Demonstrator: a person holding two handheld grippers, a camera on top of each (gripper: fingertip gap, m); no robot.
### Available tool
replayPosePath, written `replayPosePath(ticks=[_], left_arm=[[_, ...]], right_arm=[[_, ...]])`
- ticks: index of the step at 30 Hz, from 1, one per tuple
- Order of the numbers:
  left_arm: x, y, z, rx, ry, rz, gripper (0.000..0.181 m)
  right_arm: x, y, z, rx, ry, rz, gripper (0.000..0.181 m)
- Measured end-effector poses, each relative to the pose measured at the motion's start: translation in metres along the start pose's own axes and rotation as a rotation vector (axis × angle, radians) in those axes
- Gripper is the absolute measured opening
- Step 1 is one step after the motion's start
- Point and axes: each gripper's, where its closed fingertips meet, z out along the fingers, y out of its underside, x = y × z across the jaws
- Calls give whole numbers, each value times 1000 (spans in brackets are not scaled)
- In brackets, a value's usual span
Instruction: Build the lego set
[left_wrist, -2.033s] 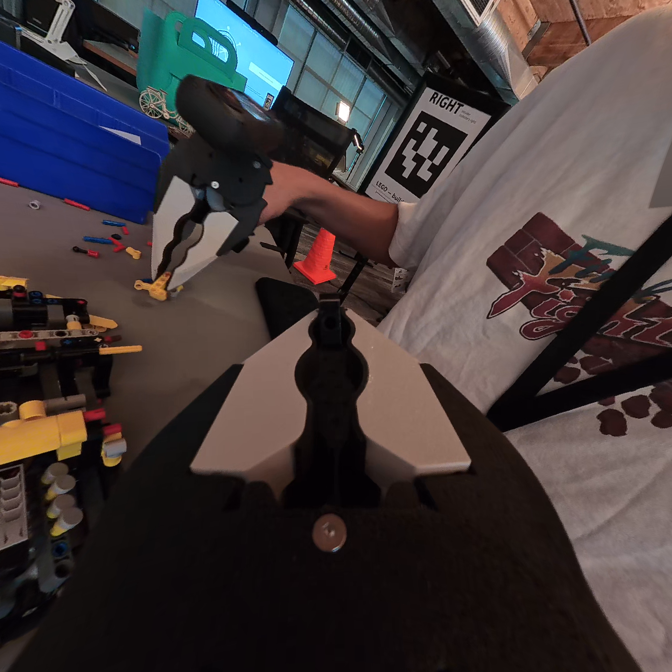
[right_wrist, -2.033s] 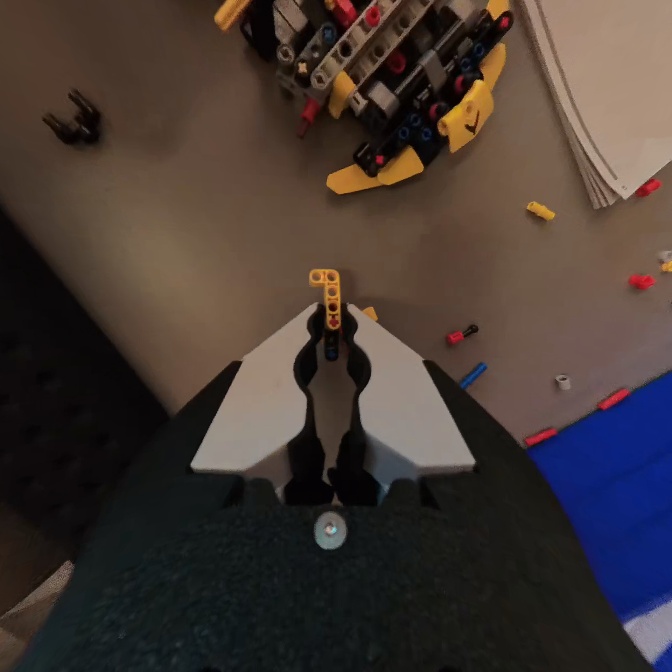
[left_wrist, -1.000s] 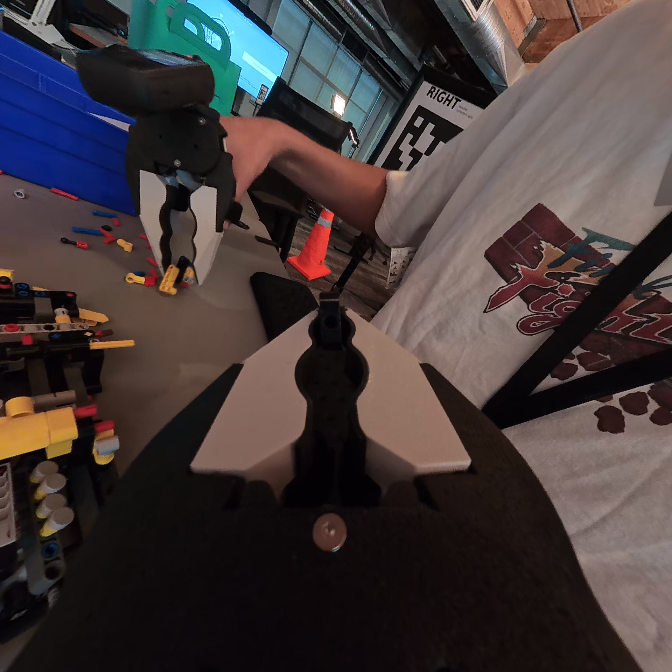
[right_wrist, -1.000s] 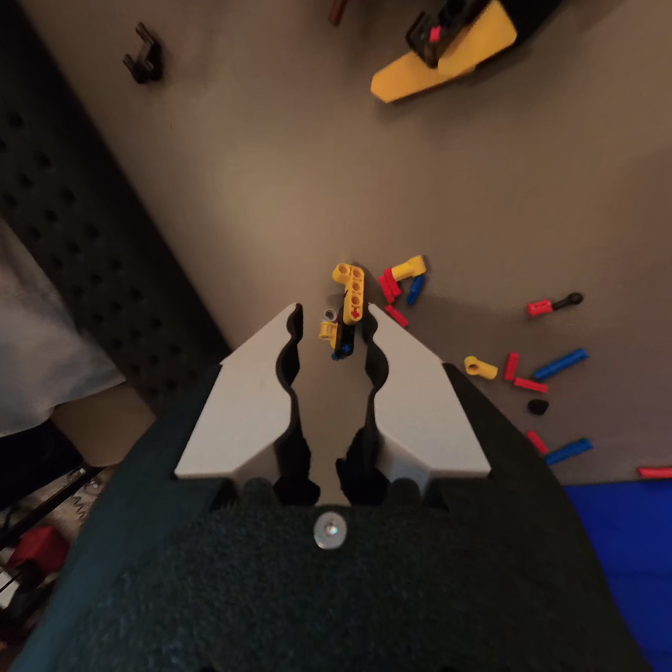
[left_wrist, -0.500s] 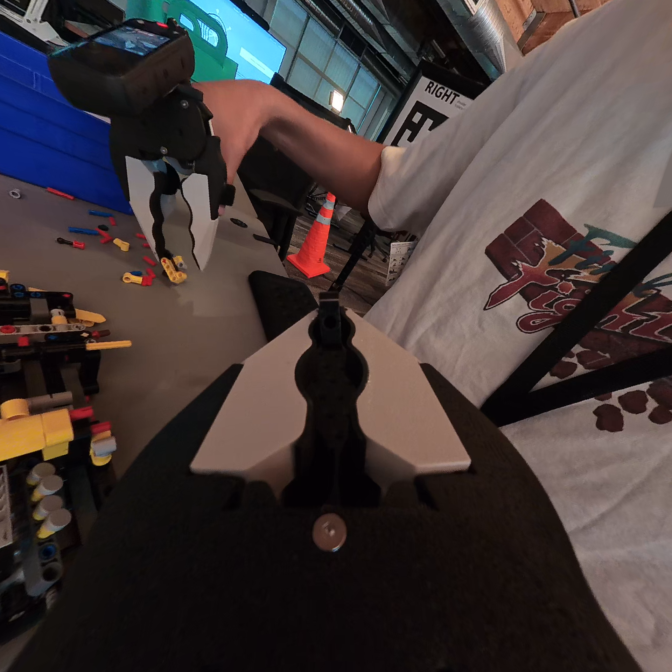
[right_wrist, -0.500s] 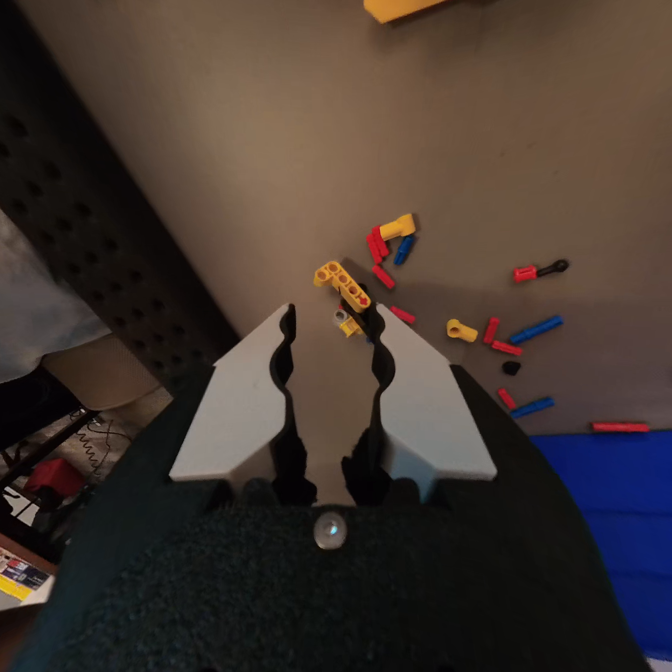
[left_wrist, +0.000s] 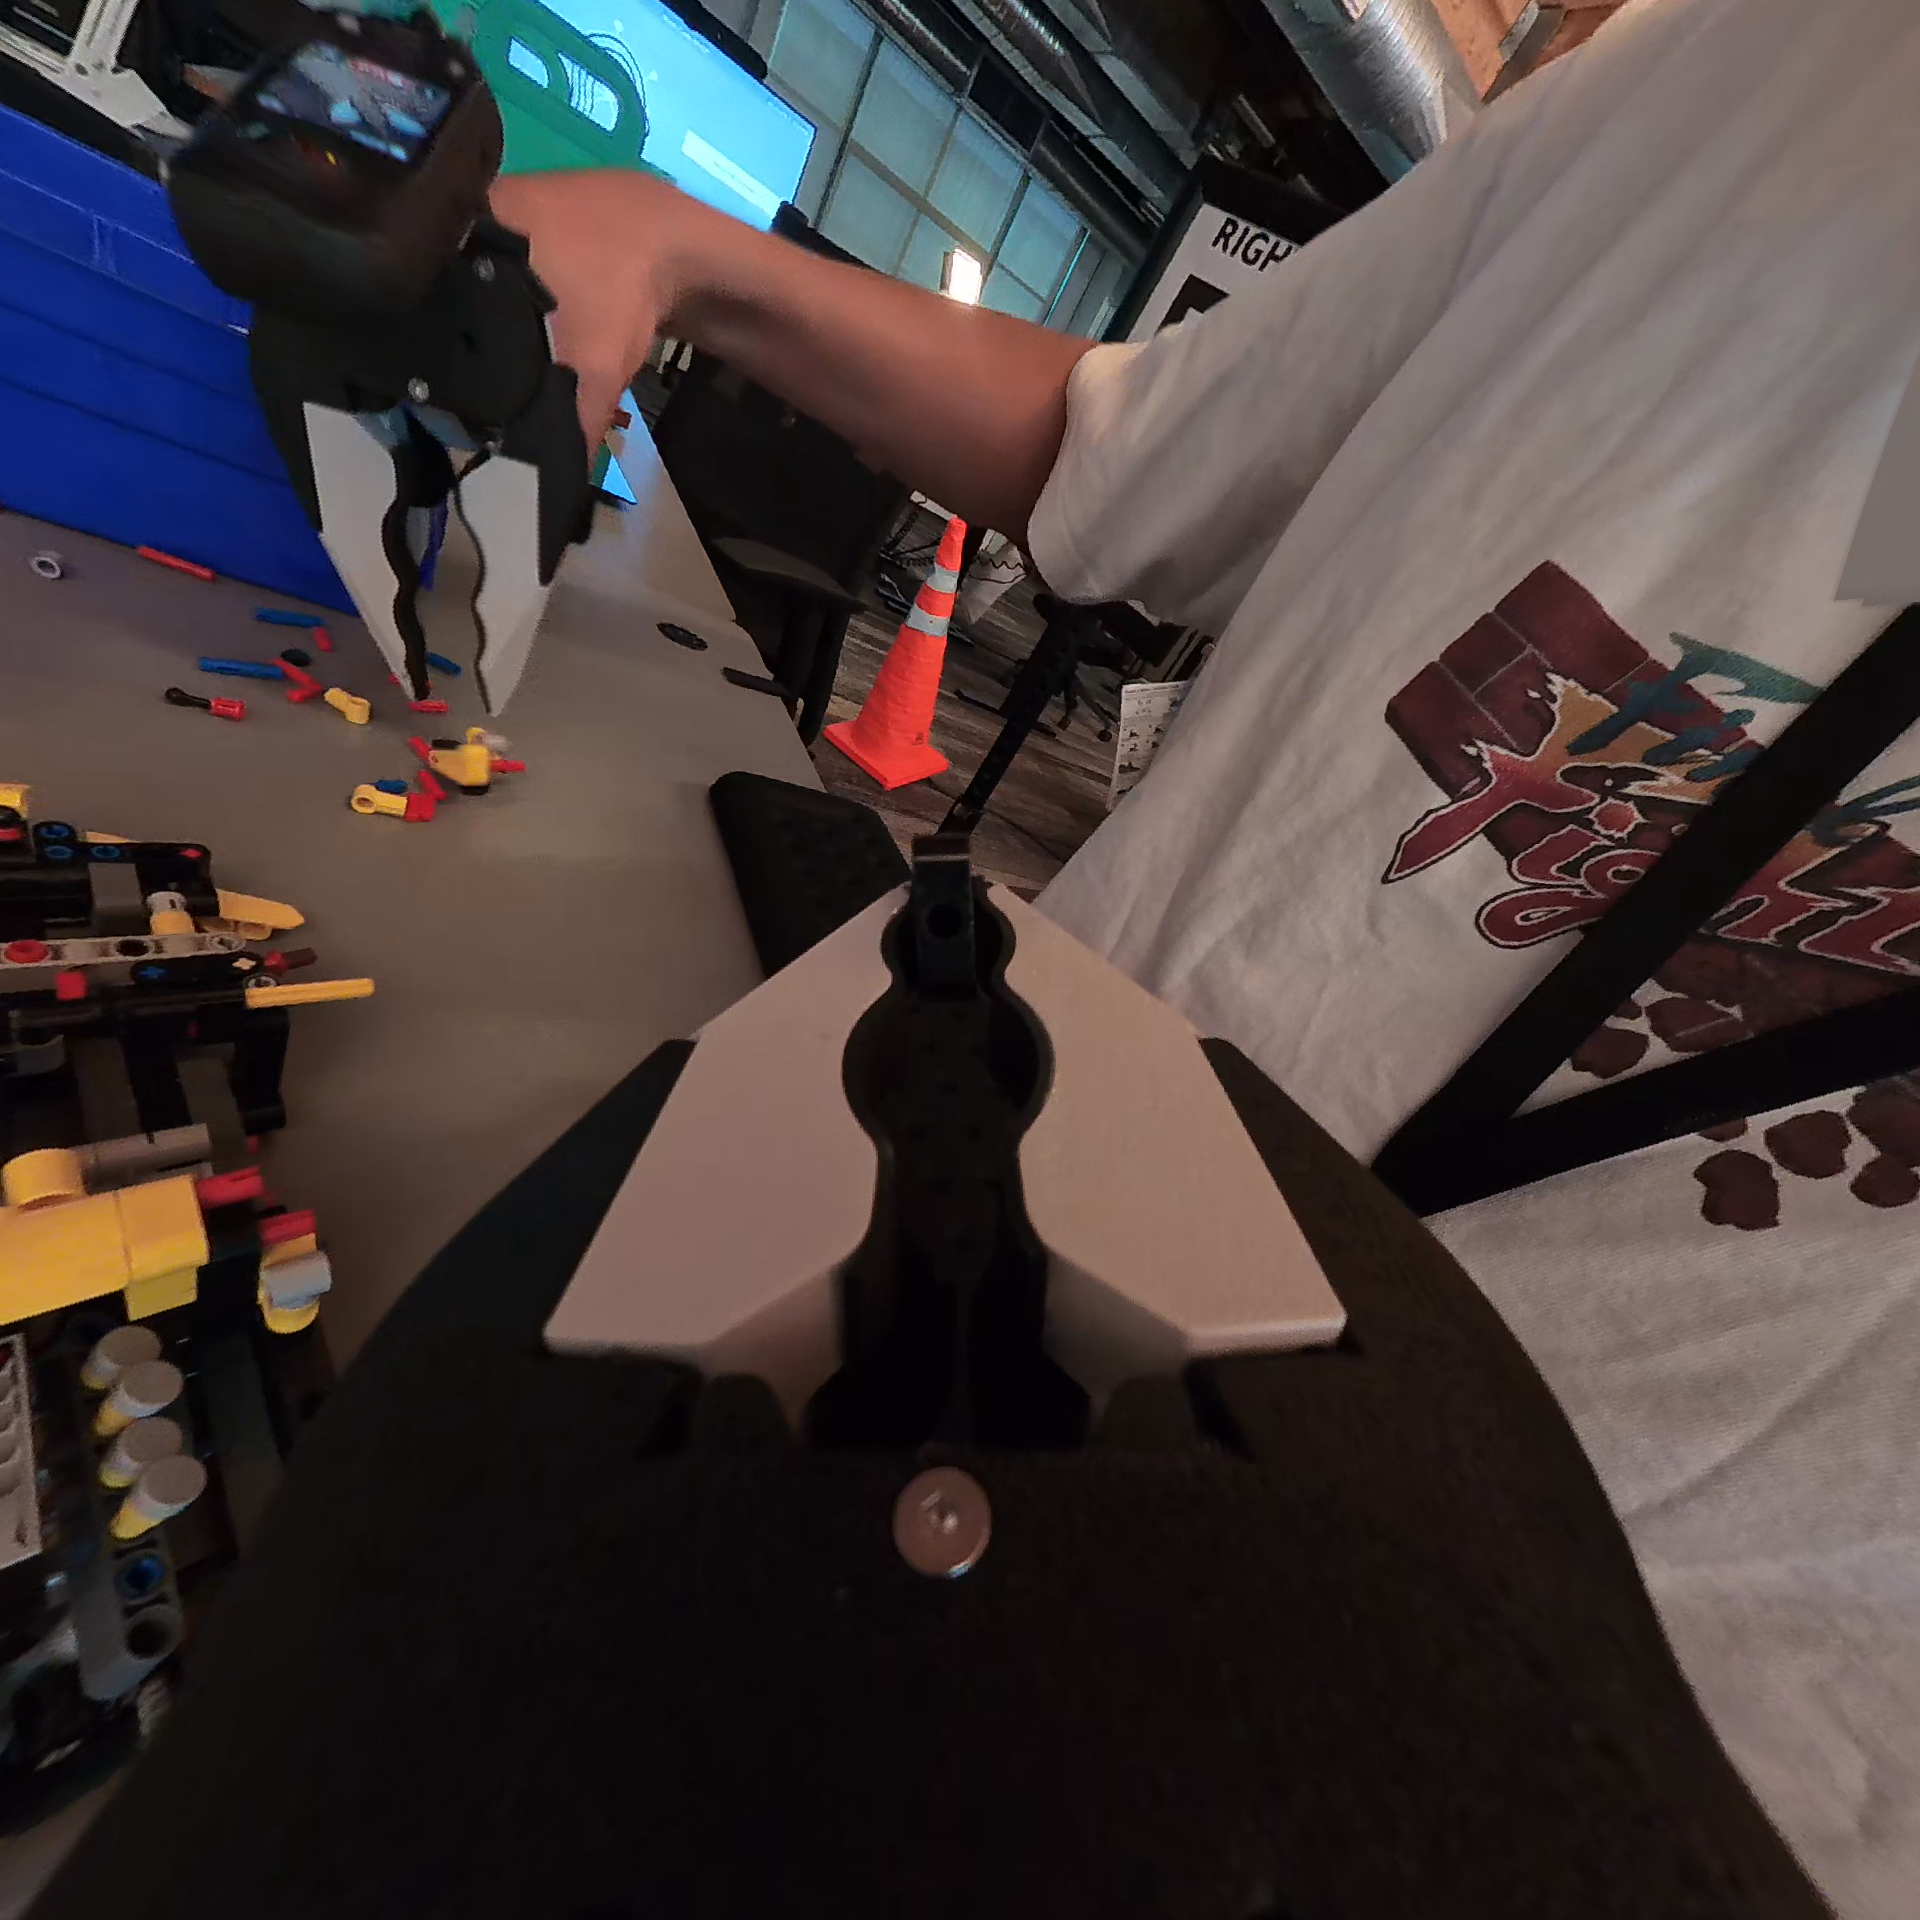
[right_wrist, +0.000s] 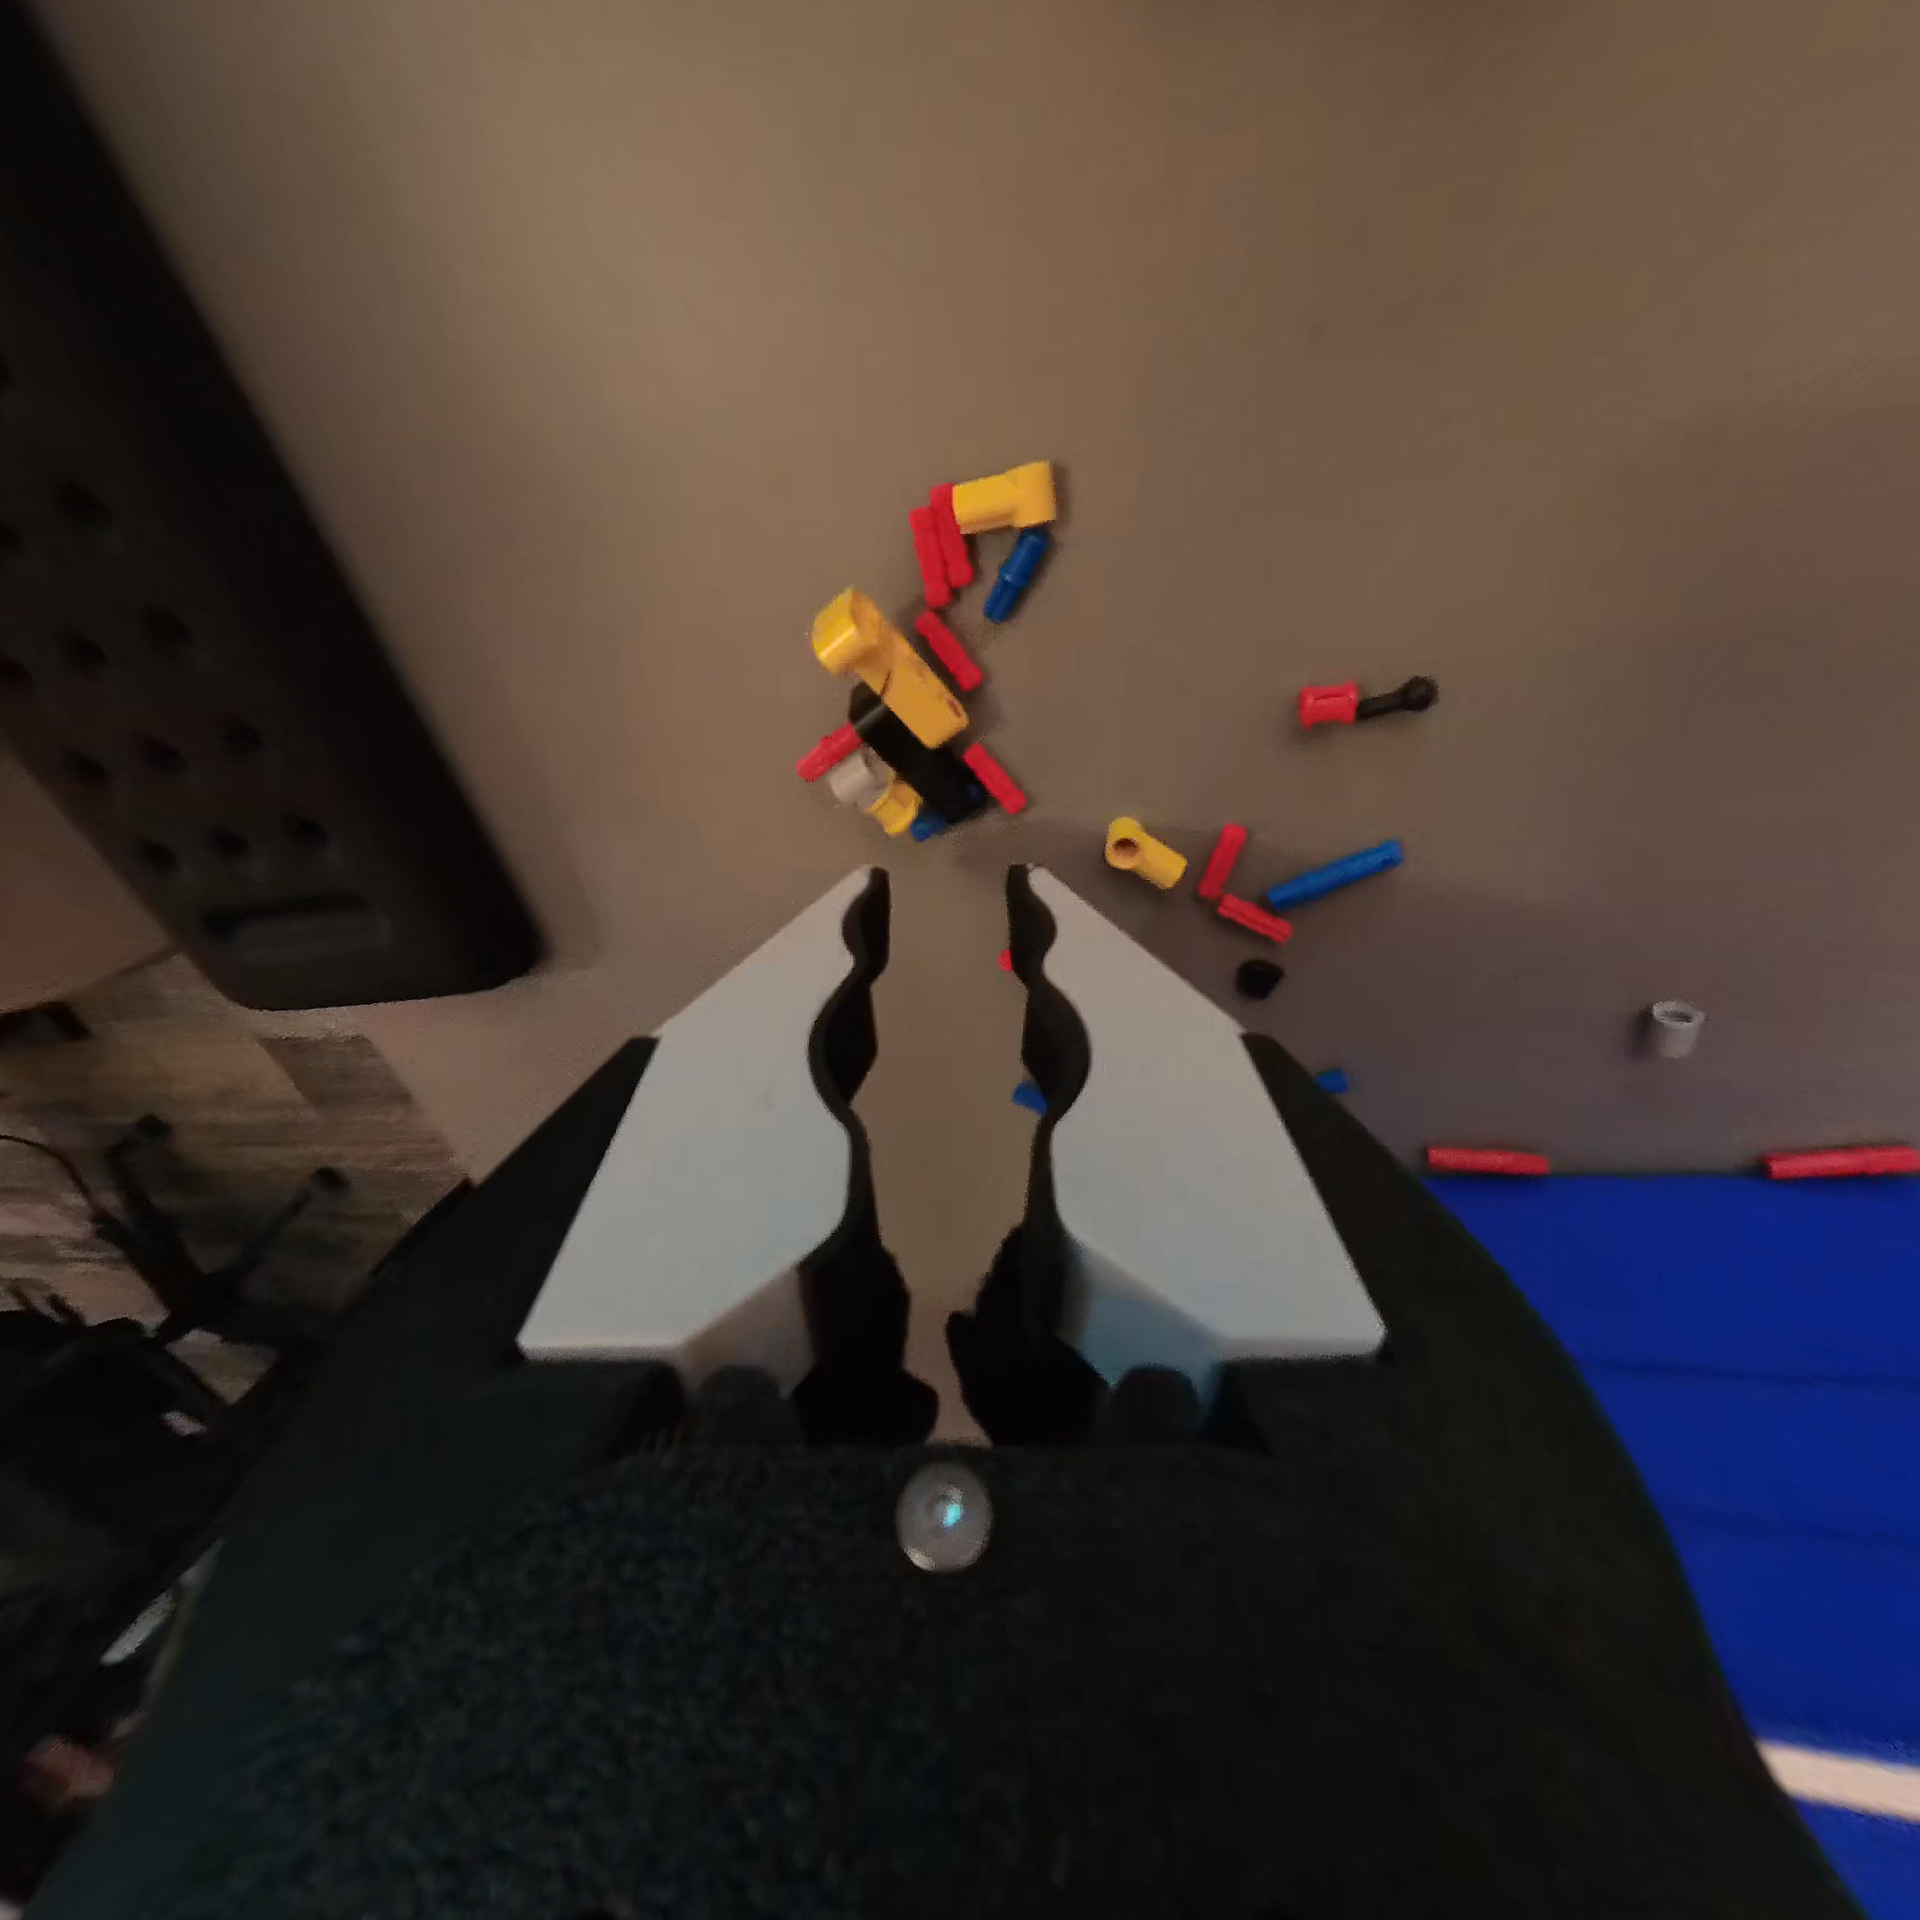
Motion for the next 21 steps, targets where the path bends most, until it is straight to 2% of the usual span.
replayPosePath(ticks=[4, 8, 11, 15, 18, 21], left_arm=[[0, 0, 0, -1, -4, 2, 8], [-6, 2, 1, -4, -22, -18, 8], [-22, 6, 5, -17, -103, -60, 8], [-37, 12, 18, 1, -165, -175, 8], [-46, 25, 30, -50, -263, -133, 8], [-51, 37, 39, -113, -327, -27, 8]], right_arm=[[2, -5, 11, 91, -8, -30, 19], [-2, -19, 6, 187, 32, -43, 16], [-8, -21, 10, 213, 74, -63, 17], [-28, -34, 13, 314, 6, -11, 17], [-41, -42, 9, 345, 20, 34, 20], [-74, -88, -22, 575, -37, 96, 24]])
